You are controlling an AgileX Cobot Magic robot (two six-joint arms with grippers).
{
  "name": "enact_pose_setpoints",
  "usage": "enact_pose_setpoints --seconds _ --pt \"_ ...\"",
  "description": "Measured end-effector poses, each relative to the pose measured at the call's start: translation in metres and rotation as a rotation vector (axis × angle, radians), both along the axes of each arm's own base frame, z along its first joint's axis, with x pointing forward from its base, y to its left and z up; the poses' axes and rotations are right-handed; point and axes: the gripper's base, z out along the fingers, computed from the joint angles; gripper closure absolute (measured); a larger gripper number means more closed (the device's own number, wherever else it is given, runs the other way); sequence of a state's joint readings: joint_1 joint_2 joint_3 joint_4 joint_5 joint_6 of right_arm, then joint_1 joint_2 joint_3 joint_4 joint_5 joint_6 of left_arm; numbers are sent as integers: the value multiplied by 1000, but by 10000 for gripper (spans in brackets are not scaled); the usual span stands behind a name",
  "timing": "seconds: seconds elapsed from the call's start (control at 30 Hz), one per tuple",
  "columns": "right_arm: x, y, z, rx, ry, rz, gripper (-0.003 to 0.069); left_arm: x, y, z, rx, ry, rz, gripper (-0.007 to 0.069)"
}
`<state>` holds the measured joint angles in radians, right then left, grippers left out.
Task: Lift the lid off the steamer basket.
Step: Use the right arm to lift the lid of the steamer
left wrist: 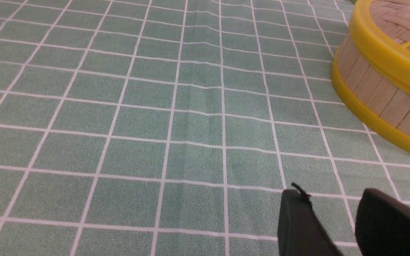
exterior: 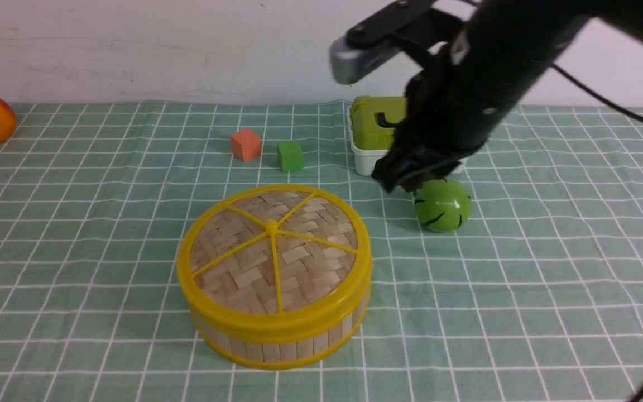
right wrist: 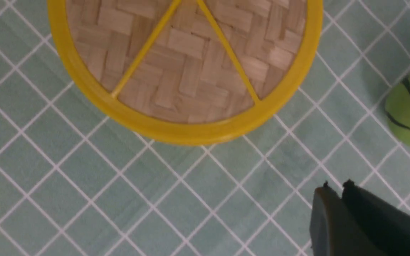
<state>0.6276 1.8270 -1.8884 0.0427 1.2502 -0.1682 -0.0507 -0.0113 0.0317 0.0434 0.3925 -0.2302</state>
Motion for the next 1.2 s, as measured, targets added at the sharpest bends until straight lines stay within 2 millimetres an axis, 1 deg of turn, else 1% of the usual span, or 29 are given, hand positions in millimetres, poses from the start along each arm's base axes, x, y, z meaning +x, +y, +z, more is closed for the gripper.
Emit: enact_pose_setpoints --seconds 0.07,0.13,0.17,0.2,0.23,0.3,0.33,0.37,0.4,0.47,0.53,0.63,0.77,0.87,0.93,1.03,1.1,1.13,1.2 --pt "10 18 -12 -5 12 19 587 0 0 0 0 0 0 386" --pt "19 37 -26 -9 22 40 534 0 0 0 0 0 0 386" --pt "21 40 -28 -8 23 43 521 0 0 0 0 0 0 386" --pt "25 49 -34 -7 25 54 470 0 0 0 0 0 0 386" --pt "27 52 -36 -5 24 56 454 0 0 0 0 0 0 386" --pt "38 66 -45 13 1 63 339 0 0 0 0 0 0 386" --pt "39 68 -45 18 -4 64 331 0 0 0 0 0 0 386" --pt "44 74 -49 42 -29 65 270 0 0 0 0 0 0 386" --pt "45 74 -49 45 -33 65 270 0 0 0 0 0 0 386" --pt "52 82 -55 95 -51 49 216 0 0 0 0 0 0 386" --pt "54 86 -59 117 -55 43 207 0 0 0 0 0 0 386" --pt "58 91 -68 139 -45 38 213 0 0 0 0 0 0 386" --pt "63 95 -87 123 -13 36 267 0 0 0 0 0 0 386" --pt "65 98 -98 112 6 35 327 0 0 0 0 0 0 386" --pt "65 98 -101 108 11 35 378 0 0 0 0 0 0 386" --pt "65 98 -102 106 17 35 470 0 0 0 0 0 0 386" --pt "65 98 -102 108 20 35 553 0 0 0 0 0 0 386" --pt "65 98 -102 108 20 35 580 0 0 0 0 0 0 386" --pt "65 98 -102 108 20 35 583 0 0 0 0 0 0 386"
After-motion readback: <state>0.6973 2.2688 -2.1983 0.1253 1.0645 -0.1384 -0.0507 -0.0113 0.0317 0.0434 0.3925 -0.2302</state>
